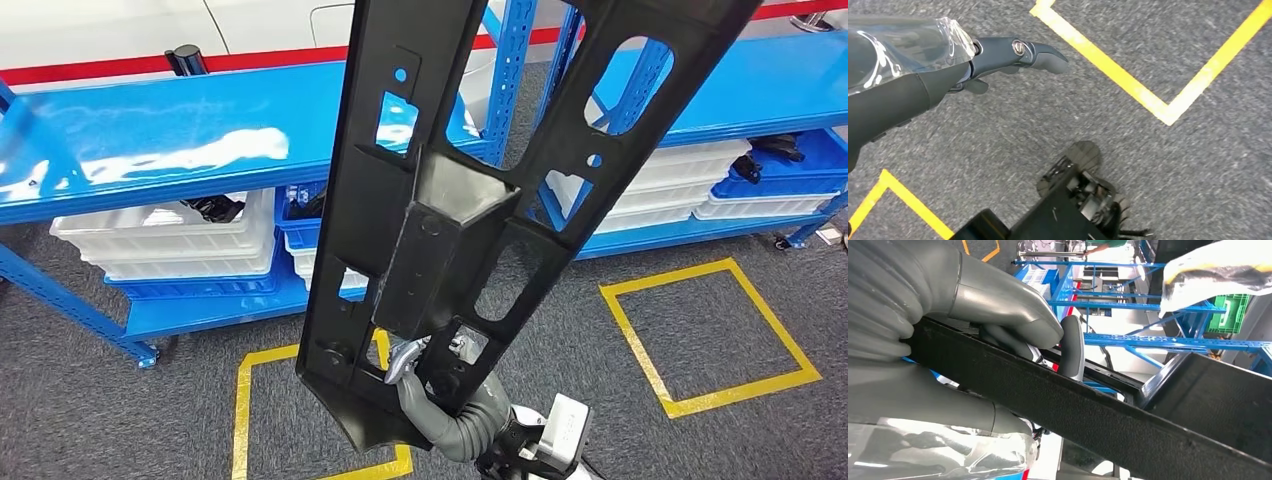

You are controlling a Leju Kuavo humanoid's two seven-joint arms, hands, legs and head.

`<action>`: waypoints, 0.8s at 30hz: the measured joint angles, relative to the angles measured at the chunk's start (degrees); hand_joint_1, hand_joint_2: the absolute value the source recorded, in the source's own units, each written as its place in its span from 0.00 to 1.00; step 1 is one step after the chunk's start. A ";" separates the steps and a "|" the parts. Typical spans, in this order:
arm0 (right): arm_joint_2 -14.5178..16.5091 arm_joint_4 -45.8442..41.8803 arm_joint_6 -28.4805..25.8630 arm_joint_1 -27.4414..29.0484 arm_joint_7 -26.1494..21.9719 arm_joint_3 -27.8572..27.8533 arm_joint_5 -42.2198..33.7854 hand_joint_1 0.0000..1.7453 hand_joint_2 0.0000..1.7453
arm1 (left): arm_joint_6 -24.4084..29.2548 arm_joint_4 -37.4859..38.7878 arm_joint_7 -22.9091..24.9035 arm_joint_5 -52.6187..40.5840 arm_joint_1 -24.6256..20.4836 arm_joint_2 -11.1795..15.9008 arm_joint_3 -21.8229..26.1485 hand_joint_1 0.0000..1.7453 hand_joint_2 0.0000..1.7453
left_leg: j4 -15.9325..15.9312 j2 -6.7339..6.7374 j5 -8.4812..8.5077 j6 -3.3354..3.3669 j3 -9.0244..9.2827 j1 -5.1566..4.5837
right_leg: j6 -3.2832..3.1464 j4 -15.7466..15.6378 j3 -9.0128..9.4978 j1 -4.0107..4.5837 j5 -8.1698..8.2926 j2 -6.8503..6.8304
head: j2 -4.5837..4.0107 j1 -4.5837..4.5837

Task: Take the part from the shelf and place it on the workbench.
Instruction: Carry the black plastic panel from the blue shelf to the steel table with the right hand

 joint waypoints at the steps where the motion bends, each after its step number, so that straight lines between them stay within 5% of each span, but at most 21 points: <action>1: 0.01 -0.04 -0.01 -0.11 -0.01 -0.02 0.00 1.00 1.00 | 0.00 -0.01 0.01 0.01 -0.04 -0.06 0.00 0.00 1.00 | 0.10 0.00 0.45 -0.02 -0.48 -0.22 | -0.67 -4.80 3.64 0.48 0.61 -0.02 | 0.00 0.02; 3: 0.01 -0.17 -0.04 -0.44 -0.11 -0.06 -0.01 1.00 1.00 | -0.01 -0.02 0.01 0.00 -0.08 -0.20 0.00 0.00 1.00 | 0.31 0.04 1.47 -0.31 -1.25 -0.38 | -1.54 -12.68 8.84 1.14 0.21 -0.14 | 0.00 0.03; 6: 0.02 -0.27 -0.18 -0.63 -0.25 -0.08 -0.04 1.00 1.00 | -0.04 -0.01 0.03 0.01 -0.06 -0.20 0.00 0.00 1.00 | 0.60 0.10 2.31 -1.15 -2.48 -0.39 | -1.94 -15.57 9.26 1.17 0.83 -0.32 | 0.02 0.24; 8: 0.09 -0.27 -0.19 -0.66 -0.28 -0.08 -0.07 1.00 1.00 | -0.04 0.01 0.07 0.03 -0.02 -0.14 0.01 0.00 1.00 | 4.06 -0.08 -1.30 -2.04 -4.10 -0.15 | -2.17 -15.84 8.09 0.73 2.13 -0.55 | 0.02 0.37; 10: 0.16 -0.27 -0.21 -0.67 -0.33 -0.07 -0.10 1.00 1.00 | -0.04 0.01 0.10 0.05 -0.01 -0.09 0.02 0.00 1.00 | 12.11 -0.20 -7.22 -2.98 -6.51 0.55 | -2.29 -15.52 6.52 0.58 3.28 -0.66 | 0.02 0.38; 12: 0.17 -0.27 -0.22 -0.66 -0.34 -0.05 -0.13 1.00 1.00 | -0.03 0.01 0.11 0.07 0.02 -0.03 0.02 0.00 1.00 | 18.71 -0.19 -9.35 -3.68 -7.59 1.17 | -2.15 -15.05 4.75 0.43 4.35 -0.71 | 0.02 0.39; 14: 0.17 -0.27 -0.23 -0.67 -0.35 -0.03 -0.15 1.00 1.00 | -0.02 0.01 0.11 0.12 0.01 -0.01 0.02 0.00 1.00 | 17.73 -0.19 -6.87 -4.28 -5.09 1.69 | -1.70 -14.36 2.80 0.07 5.33 -0.70 | 0.02 0.39; 16: 0.20 -0.29 -0.26 -0.70 -0.37 -0.02 -0.16 1.00 1.00 | -0.02 0.01 0.11 0.16 -0.13 -0.02 0.02 0.00 1.00 | 9.88 -0.29 -4.85 -4.74 0.79 2.10 | -1.01 -13.40 0.98 -0.21 6.13 -0.59 | 0.02 0.38; 18: 0.23 -0.32 -0.30 -0.80 -0.41 -0.03 -0.19 1.00 1.00 | 0.00 0.01 0.11 0.19 -0.29 -0.02 0.04 0.00 1.00 | 2.71 -0.58 -5.51 -4.23 5.30 2.04 | -0.27 -12.68 -0.22 -0.23 6.96 -0.51 | 0.02 0.43; 21: 0.27 -0.33 -0.33 -0.88 -0.50 -0.02 -0.20 1.00 1.00 | 0.05 0.01 0.11 0.22 -0.16 -0.02 0.06 0.00 1.00 | 1.10 -0.66 -5.22 -2.57 4.98 1.68 | 0.88 -12.38 -1.32 -0.43 7.92 -0.49 | 0.02 0.49; 22: 0.27 -0.32 -0.33 -0.87 -0.51 -0.02 -0.21 1.00 1.00 | 0.05 0.01 0.11 0.23 -0.11 -0.02 0.06 0.00 1.00 | 1.16 -0.57 -4.64 -1.99 4.35 1.67 | 1.19 -11.54 -1.88 -0.54 6.80 -0.47 | 0.02 0.51; 24: 0.26 -0.32 -0.33 -0.86 -0.56 -0.03 -0.26 1.00 1.00 | 0.06 0.01 0.11 0.26 -0.12 -0.01 0.07 0.00 1.00 | 1.11 -0.41 -3.26 -1.09 3.01 1.67 | 1.54 -6.46 -3.69 -0.74 1.42 -0.43 | 0.02 0.60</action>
